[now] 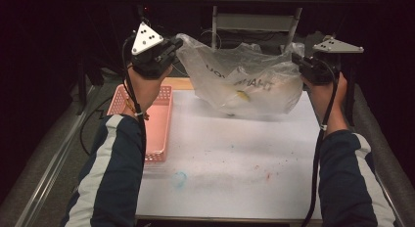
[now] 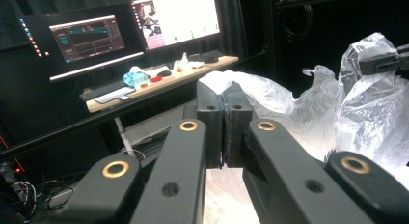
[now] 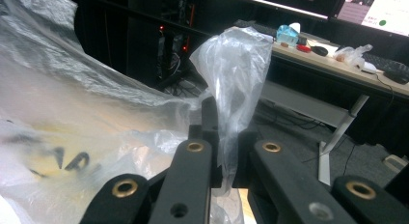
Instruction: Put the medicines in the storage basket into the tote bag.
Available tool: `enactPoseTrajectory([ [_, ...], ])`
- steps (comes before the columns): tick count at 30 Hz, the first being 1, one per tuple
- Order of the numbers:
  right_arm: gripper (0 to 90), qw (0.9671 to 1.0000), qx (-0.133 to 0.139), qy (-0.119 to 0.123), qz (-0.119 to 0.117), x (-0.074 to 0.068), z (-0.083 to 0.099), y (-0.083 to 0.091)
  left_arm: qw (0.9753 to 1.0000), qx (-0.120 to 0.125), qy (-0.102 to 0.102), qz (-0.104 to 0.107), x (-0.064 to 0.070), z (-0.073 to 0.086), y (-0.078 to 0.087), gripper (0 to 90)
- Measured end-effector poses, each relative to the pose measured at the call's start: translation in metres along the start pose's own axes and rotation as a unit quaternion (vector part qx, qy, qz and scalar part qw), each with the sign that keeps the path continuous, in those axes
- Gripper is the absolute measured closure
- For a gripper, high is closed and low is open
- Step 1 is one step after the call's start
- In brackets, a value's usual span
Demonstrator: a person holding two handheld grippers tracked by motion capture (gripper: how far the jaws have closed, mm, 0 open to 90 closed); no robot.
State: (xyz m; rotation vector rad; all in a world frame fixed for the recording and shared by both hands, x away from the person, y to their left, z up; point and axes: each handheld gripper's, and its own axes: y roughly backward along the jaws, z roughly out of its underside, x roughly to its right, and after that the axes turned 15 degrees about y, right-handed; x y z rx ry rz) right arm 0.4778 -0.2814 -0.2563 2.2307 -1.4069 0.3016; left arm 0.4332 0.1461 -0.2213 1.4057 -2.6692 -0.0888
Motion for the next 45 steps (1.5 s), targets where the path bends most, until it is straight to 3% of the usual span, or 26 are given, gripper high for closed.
enactPoseTrajectory([
  [4,89.6,1.0000,0.005,-0.002,0.001,0.001,-0.001,0.001,1.0000,-0.005,-0.007,0.000,0.004,0.003,-0.002,85.9],
  [10,89.6,1.0000,0.005,-0.004,-0.001,-0.003,0.001,-0.004,0.9992,-0.036,-0.013,-0.008,0.004,0.018,-0.020,85.8],
  [15,89.6,1.0000,0.001,-0.005,0.000,-0.004,0.002,-0.012,0.9989,-0.044,-0.002,-0.019,-0.001,0.025,-0.034,85.2],
  [22,89.5,0.9995,-0.011,-0.024,0.015,0.002,0.011,-0.018,0.9979,-0.060,-0.001,-0.024,-0.003,0.038,-0.048,72.7],
  [25,89.5,0.9993,-0.008,-0.024,0.027,0.006,0.012,-0.015,0.9983,-0.056,-0.003,-0.015,-0.003,0.040,-0.045,61.3],
  [28,89.6,0.9992,-0.002,-0.024,0.033,0.012,0.007,-0.008,0.9987,-0.047,-0.009,-0.015,-0.002,0.037,-0.041,59.7],
  [34,89.6,0.9991,0.018,-0.016,0.034,0.012,-0.009,0.006,0.9987,-0.046,-0.023,-0.007,0.003,0.033,-0.036,66.6],
  [45,89.7,0.9979,0.060,-0.005,0.023,0.005,-0.036,0.031,0.9989,-0.042,-0.017,-0.005,0.004,0.033,-0.035,68.3],
])
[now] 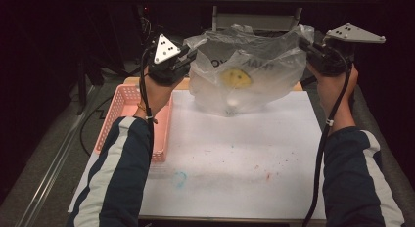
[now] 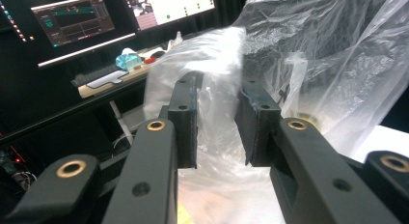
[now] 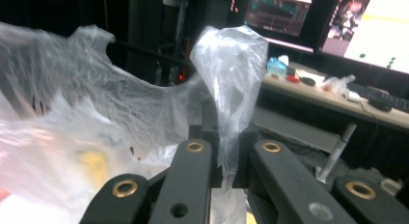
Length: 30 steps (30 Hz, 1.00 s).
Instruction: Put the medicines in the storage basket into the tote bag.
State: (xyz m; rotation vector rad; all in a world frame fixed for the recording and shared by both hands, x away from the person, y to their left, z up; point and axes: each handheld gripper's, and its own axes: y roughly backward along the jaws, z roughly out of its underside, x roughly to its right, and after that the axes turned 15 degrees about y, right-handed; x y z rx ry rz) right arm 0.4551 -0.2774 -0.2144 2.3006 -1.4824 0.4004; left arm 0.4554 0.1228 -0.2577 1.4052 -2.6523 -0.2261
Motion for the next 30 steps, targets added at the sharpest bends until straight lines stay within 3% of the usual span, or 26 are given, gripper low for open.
enactPoseTrajectory([
  [17,88.0,0.9995,-0.024,0.003,-0.020,-0.017,0.031,-0.013,0.9997,-0.022,-0.004,0.008,-0.002,0.026,0.007,60.3],
  [20,83.6,0.9994,-0.029,0.006,-0.018,-0.019,0.036,-0.013,0.9995,-0.026,-0.013,0.008,0.003,0.032,0.006,60.3],
  [22,80.0,0.9995,-0.026,0.005,-0.017,-0.020,0.039,-0.012,0.9994,-0.029,-0.019,0.009,0.006,0.035,0.004,64.9],
  [24,69.8,0.9997,-0.024,0.003,-0.006,-0.020,0.041,-0.012,0.9992,-0.032,-0.023,0.003,0.009,0.038,0.001,67.2],
  [26,66.1,0.9999,-0.014,0.001,-0.009,-0.019,0.043,-0.009,0.9991,-0.033,-0.024,0.006,0.011,0.040,0.000,70.8],
  [30,49.6,0.9996,0.000,0.027,0.004,-0.024,0.044,-0.002,0.9989,-0.036,-0.030,0.007,0.012,0.043,-0.001,75.5],
])
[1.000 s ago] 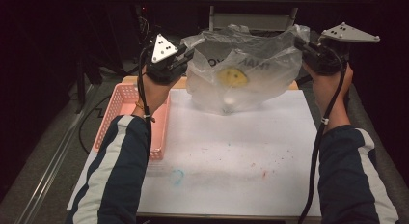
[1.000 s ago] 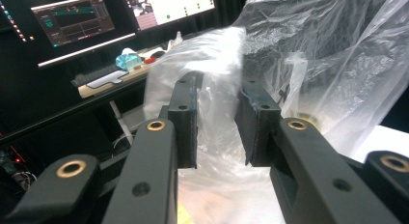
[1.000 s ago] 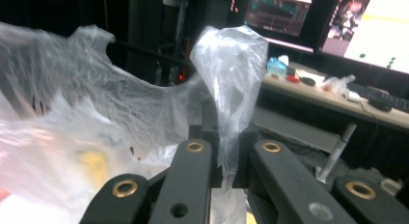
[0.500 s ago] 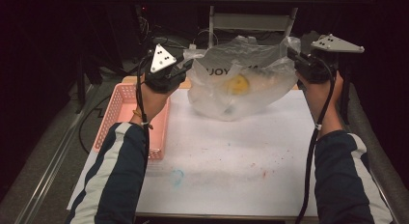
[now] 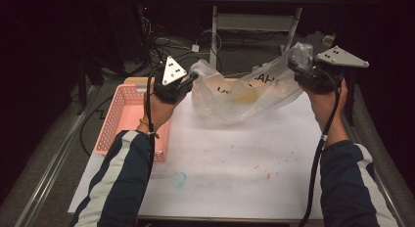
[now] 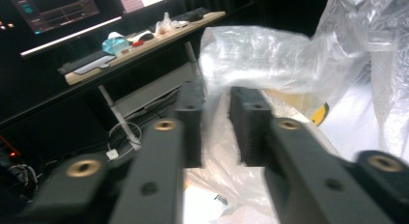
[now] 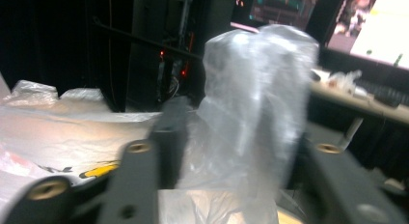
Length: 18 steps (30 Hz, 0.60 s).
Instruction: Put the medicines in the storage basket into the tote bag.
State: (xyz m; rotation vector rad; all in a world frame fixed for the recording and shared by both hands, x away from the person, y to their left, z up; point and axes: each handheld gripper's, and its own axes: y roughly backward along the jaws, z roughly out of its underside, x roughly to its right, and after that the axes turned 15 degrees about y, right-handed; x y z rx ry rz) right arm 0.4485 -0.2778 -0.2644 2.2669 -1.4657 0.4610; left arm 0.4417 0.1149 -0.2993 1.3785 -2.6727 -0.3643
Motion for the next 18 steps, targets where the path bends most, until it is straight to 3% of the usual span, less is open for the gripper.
enactPoseTrajectory([
  [7,31.3,0.9995,0.017,0.026,0.008,-0.005,-0.007,0.018,1.0000,0.005,0.005,-0.006,-0.003,0.001,0.000,85.4],
  [13,31.0,0.9985,0.040,0.035,0.011,-0.009,-0.010,0.032,0.9996,0.005,0.002,-0.028,-0.009,-0.004,0.002,86.7],
  [18,31.6,0.9987,0.034,0.036,0.014,-0.009,-0.005,0.040,0.9982,0.002,0.015,-0.058,-0.024,-0.008,0.002,86.6],
])
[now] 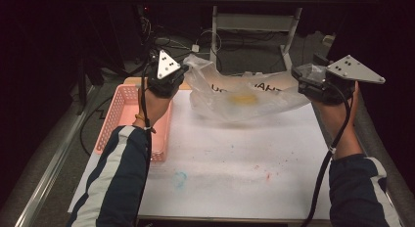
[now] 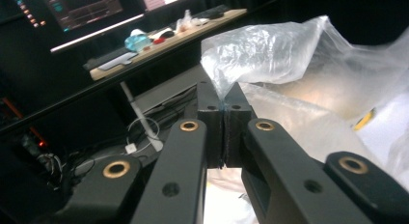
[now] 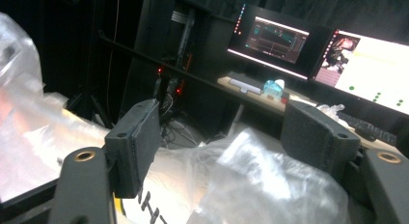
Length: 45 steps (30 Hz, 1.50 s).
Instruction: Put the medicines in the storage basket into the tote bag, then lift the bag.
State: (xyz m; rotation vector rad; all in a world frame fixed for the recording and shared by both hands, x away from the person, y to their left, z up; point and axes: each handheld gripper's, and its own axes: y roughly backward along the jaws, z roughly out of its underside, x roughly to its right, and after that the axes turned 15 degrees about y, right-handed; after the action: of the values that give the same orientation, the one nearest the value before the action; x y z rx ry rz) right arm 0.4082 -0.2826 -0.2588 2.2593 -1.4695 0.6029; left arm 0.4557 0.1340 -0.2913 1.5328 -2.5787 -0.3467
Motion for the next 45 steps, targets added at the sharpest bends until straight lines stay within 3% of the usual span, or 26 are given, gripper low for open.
enactPoseTrajectory([
  [7,33.8,0.9998,-0.012,0.010,-0.012,0.000,0.013,0.005,0.9990,-0.010,0.026,-0.034,-0.021,0.005,-0.006,86.5],
  [15,34.4,1.0000,-0.006,-0.007,-0.003,0.007,0.015,0.008,0.9978,0.005,0.028,-0.060,-0.030,-0.013,0.003,86.4],
  [17,34.4,0.9999,-0.011,-0.009,-0.008,0.002,0.020,0.004,0.9983,0.001,0.036,-0.047,-0.029,-0.009,0.002,86.1],
  [23,34.4,0.9988,-0.037,-0.018,-0.026,-0.019,0.040,-0.006,0.9987,-0.021,0.033,-0.034,-0.018,0.013,-0.007,78.7],
  [26,34.1,0.9984,-0.042,-0.021,-0.033,-0.024,0.050,-0.001,0.9991,-0.015,0.038,-0.013,-0.013,0.021,-0.004,67.0],
  [27,32.3,0.9980,-0.044,-0.024,-0.039,-0.026,0.053,0.001,0.9989,-0.019,0.042,0.007,-0.010,0.024,-0.002,60.5],
  [30,28.3,0.9974,-0.043,-0.025,-0.052,-0.031,0.060,0.013,0.9980,-0.024,0.031,0.051,-0.003,0.035,0.010,46.9],
  [32,25.3,0.9973,-0.046,-0.020,-0.053,-0.035,0.066,0.022,0.9982,-0.028,0.016,0.050,0.002,0.042,0.020,31.3],
  [36,22.3,0.9971,-0.036,-0.033,-0.058,-0.038,0.081,0.046,0.9968,-0.026,0.012,0.075,0.006,0.061,0.044,28.9],
  [38,20.6,0.9968,-0.045,-0.029,-0.060,-0.040,0.088,0.058,0.9962,-0.028,0.004,0.082,0.007,0.071,0.056,24.1],
  [45,17.8,0.9952,-0.053,-0.032,-0.075,-0.045,0.105,0.093,0.9957,-0.041,-0.026,0.078,0.014,0.112,0.096,22.1],
])
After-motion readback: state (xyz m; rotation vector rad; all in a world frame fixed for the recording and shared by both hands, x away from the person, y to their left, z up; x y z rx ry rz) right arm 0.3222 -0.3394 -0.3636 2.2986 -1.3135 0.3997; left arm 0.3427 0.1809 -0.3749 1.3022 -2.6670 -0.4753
